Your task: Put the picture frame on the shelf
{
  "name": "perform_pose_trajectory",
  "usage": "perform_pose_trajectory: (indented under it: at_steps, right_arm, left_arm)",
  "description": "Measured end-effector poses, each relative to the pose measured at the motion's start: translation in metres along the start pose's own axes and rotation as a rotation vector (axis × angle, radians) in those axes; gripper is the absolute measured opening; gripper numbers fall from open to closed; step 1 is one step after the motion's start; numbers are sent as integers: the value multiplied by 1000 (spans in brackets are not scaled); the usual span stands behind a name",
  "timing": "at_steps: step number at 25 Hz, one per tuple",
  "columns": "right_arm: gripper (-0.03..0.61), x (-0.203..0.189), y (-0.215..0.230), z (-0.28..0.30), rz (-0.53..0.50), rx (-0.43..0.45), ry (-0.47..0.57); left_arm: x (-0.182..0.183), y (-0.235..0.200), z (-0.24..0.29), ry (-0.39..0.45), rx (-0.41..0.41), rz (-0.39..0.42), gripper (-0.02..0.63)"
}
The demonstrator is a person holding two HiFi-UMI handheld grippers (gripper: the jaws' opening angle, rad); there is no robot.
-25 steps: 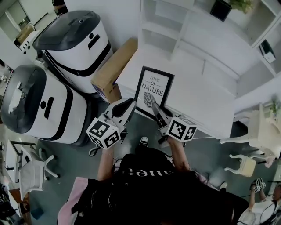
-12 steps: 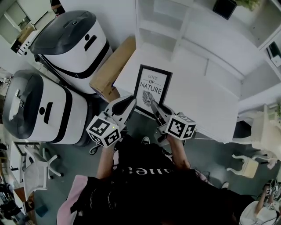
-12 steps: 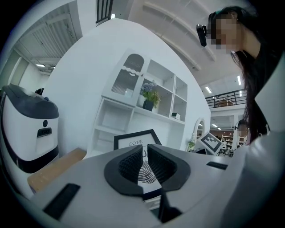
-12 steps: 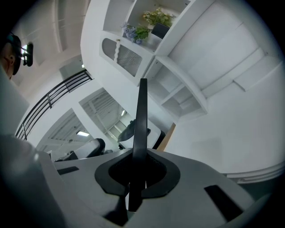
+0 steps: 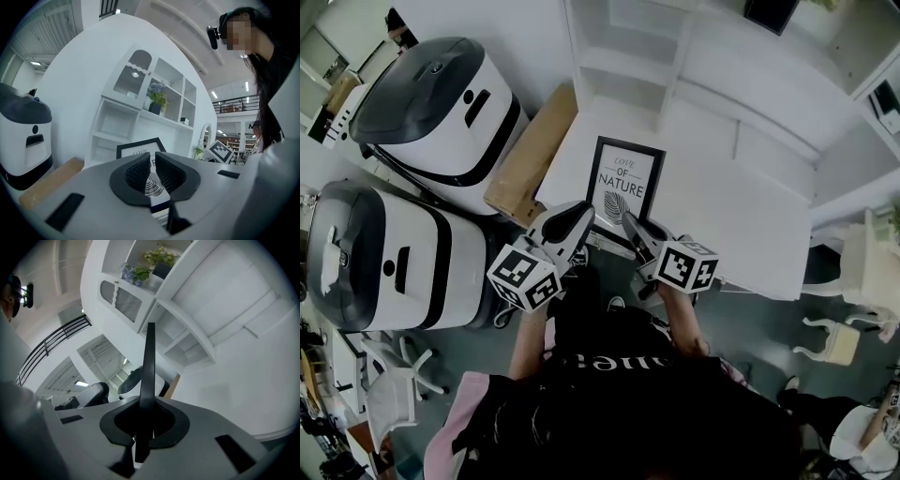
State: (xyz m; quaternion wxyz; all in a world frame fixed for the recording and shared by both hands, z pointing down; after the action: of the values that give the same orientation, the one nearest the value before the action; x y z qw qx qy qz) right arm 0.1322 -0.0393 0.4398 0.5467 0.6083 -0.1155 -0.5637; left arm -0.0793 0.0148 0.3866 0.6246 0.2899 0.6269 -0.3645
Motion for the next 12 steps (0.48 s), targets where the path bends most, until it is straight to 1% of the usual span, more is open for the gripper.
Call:
perform_pose_trajectory:
  at_steps: [6,12]
  right_arm:
    - [58,20,12,40,8,-52,9]
    - [58,42,25,90,25,-117,21]
  left_arm:
    - [2,-47,31,-8,-51,-8,43]
    - [9,-105,62,-20,-104,-15,43]
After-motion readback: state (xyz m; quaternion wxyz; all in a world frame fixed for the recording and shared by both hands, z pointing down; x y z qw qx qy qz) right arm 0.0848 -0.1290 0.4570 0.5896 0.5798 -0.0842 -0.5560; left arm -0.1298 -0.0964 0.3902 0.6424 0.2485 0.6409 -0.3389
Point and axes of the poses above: the fingertips, and each gripper's own axes: z forward along the fingers, y to its right, x out of its top, the point moved 10 cm from there along -z, backward along the fingers, and after that the axes turned 9 degrees about z, right-handed, at the moved point
